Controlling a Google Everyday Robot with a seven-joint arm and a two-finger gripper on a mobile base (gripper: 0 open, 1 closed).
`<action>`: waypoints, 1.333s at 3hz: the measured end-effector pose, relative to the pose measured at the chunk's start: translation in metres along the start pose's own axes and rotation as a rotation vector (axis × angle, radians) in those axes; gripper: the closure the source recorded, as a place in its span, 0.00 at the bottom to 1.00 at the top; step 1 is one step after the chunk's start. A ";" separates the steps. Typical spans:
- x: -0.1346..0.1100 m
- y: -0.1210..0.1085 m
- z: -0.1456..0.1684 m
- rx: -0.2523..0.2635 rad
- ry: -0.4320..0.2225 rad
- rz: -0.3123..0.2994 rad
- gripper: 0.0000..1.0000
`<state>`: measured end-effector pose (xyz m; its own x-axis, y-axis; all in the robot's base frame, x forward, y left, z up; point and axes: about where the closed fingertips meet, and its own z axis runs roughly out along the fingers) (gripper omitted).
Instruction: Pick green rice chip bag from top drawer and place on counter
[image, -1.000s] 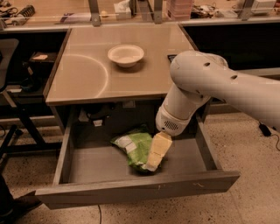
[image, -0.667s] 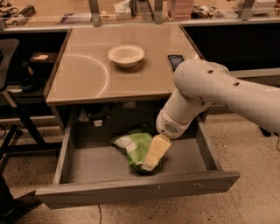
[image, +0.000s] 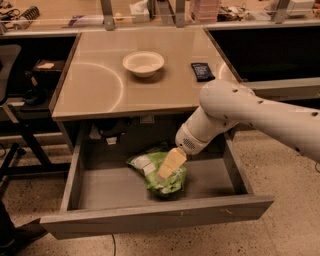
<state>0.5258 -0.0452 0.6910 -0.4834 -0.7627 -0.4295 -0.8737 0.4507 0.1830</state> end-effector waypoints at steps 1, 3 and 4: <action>0.000 0.000 0.001 0.000 0.000 0.000 0.00; 0.010 0.012 0.037 -0.022 -0.001 0.026 0.00; 0.006 0.010 0.060 -0.043 0.016 0.048 0.00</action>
Offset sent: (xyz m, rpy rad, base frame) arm -0.0212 0.0069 -0.0147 0.0450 -0.0266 -0.0057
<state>0.5175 -0.0169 0.6372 -0.5249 -0.7482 -0.4058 -0.8511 0.4666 0.2407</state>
